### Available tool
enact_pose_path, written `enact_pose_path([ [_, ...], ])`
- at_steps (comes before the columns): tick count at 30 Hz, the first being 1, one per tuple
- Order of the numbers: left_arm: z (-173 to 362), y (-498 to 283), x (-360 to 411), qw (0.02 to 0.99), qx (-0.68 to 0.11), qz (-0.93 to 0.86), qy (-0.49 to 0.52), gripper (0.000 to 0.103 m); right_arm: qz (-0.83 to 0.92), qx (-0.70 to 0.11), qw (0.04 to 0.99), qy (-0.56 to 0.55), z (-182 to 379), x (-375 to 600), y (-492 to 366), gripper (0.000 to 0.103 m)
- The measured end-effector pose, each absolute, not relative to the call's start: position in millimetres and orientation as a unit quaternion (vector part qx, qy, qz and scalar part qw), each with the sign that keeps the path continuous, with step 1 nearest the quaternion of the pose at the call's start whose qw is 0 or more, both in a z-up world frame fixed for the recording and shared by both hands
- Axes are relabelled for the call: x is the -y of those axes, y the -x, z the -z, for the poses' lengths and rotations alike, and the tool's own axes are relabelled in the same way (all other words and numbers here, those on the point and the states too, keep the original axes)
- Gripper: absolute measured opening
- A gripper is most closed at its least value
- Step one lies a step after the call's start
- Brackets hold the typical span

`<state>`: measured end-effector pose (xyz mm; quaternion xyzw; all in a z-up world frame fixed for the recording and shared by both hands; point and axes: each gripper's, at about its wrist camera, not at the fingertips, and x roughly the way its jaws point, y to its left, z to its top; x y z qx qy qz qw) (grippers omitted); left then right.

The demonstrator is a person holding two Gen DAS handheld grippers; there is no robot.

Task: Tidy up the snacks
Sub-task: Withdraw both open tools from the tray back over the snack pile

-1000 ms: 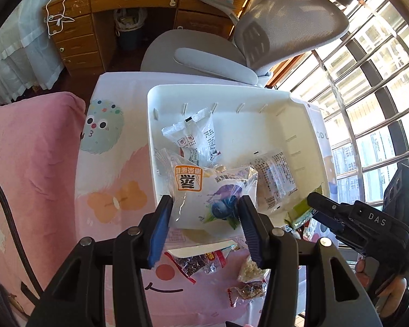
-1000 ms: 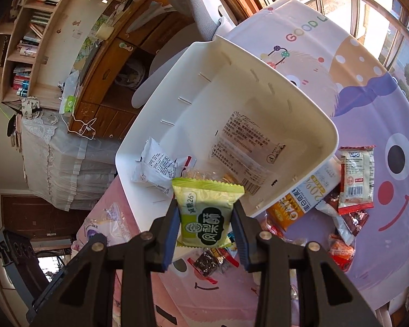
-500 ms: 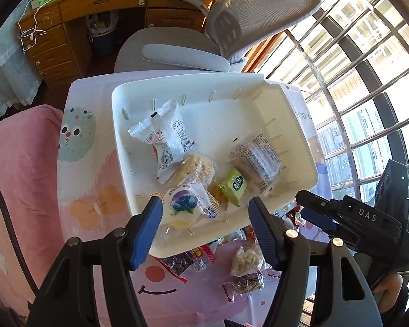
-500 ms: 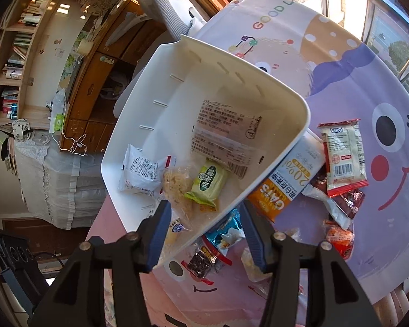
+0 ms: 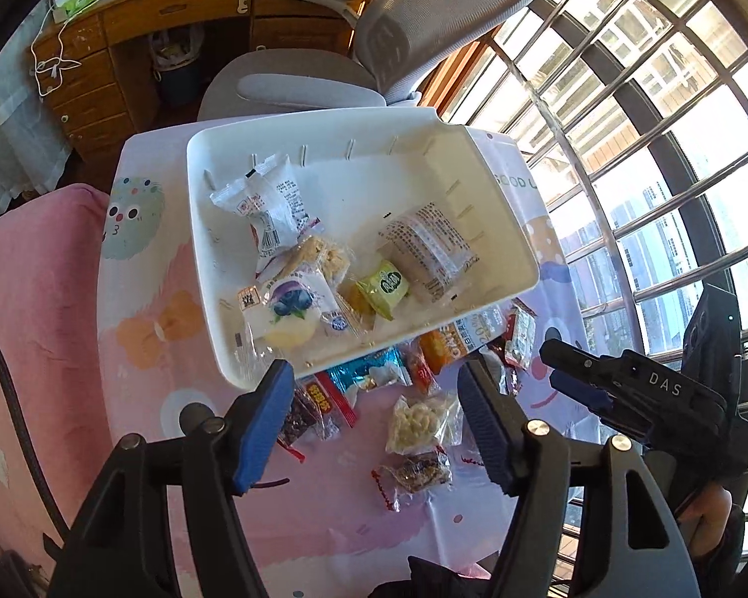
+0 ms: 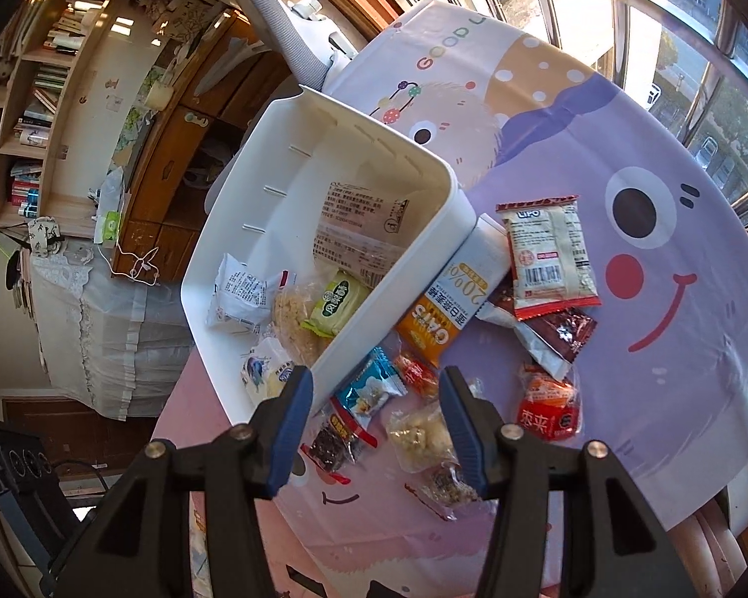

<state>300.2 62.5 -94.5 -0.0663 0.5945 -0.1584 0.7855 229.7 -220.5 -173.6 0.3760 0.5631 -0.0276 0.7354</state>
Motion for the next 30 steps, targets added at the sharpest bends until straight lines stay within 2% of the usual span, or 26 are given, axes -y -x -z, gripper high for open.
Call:
enact_pose_path([
  [13, 108, -243, -41, 0.774, -0.612, 0.145, 0.07, 0.07, -0.012, -0.566, 0.769, -0.296, 176, 238, -184, 0.065],
  [20, 130, -220, -24, 0.763, -0.629, 0.13, 0.074, 0.073, -0.052, -0.566, 0.798, -0.201, 186, 238, -164, 0.066],
  [22, 138, -215, -20, 0.759, -0.634, 0.125, 0.077, 0.077, -0.063, -0.563, 0.806, -0.173, 189, 237, -159, 0.066],
  [30, 174, -201, -2, 0.737, -0.661, 0.109, 0.083, 0.079, -0.116, -0.548, 0.824, -0.087, 205, 231, -146, 0.066],
])
